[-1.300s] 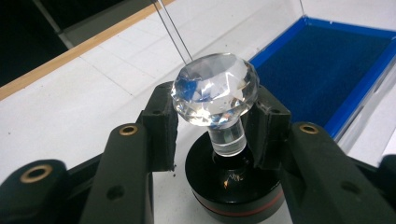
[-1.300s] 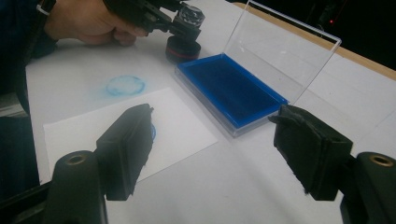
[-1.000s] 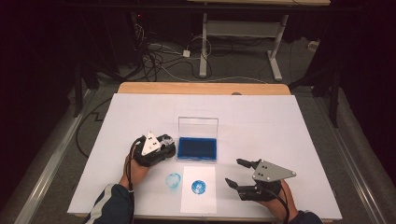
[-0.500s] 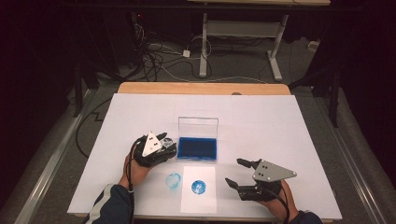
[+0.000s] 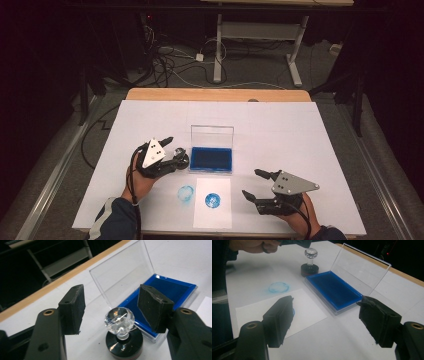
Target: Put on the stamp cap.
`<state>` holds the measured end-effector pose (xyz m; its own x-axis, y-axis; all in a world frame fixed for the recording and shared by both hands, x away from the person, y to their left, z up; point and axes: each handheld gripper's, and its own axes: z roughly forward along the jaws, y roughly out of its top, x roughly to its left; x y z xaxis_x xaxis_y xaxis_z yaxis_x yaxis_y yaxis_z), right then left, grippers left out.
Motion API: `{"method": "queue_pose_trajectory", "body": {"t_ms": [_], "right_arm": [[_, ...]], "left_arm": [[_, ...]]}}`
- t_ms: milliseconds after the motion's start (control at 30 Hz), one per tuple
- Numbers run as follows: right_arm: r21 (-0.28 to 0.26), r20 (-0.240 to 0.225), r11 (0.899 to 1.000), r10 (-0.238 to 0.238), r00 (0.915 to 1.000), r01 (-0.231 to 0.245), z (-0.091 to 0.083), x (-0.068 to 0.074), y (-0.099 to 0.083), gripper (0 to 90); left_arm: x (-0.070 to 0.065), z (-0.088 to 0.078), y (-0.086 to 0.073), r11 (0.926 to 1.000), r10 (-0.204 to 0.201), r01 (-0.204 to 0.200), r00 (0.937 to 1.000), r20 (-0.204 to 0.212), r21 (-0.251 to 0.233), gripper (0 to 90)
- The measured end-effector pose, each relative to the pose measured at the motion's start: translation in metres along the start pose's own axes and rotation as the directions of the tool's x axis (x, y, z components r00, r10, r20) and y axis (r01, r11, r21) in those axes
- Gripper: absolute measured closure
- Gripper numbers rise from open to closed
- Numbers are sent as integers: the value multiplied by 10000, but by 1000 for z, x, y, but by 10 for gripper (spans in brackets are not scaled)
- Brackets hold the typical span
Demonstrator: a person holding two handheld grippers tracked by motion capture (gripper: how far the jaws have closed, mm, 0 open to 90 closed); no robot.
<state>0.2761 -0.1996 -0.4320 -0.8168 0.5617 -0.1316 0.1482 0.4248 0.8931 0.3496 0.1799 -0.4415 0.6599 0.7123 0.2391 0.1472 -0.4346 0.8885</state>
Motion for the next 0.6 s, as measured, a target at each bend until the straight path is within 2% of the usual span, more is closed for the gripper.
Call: {"method": "queue_pose_trajectory", "body": {"t_ms": [167,233,333,600], "right_arm": [[-73,13,10000,-6,10000,6,-2,-1,0,277],[-95,91,10000,-19,10000,20,-3,-2,0,277],[-113,152,9999,-9,9999,11,-4,-3,0,276],[-135,192,9999,-25,9998,27,-5,-3,0,276]], "left_arm": [[-1,-6,3,10000,71,-71,9999,76,-62,357],[-3,-8,4,9997,254,-254,9997,6,-9,346],[-6,-11,7,9986,531,-530,9985,118,-48,338],[-12,-15,12,9973,723,-719,9970,268,-168,342]]}}
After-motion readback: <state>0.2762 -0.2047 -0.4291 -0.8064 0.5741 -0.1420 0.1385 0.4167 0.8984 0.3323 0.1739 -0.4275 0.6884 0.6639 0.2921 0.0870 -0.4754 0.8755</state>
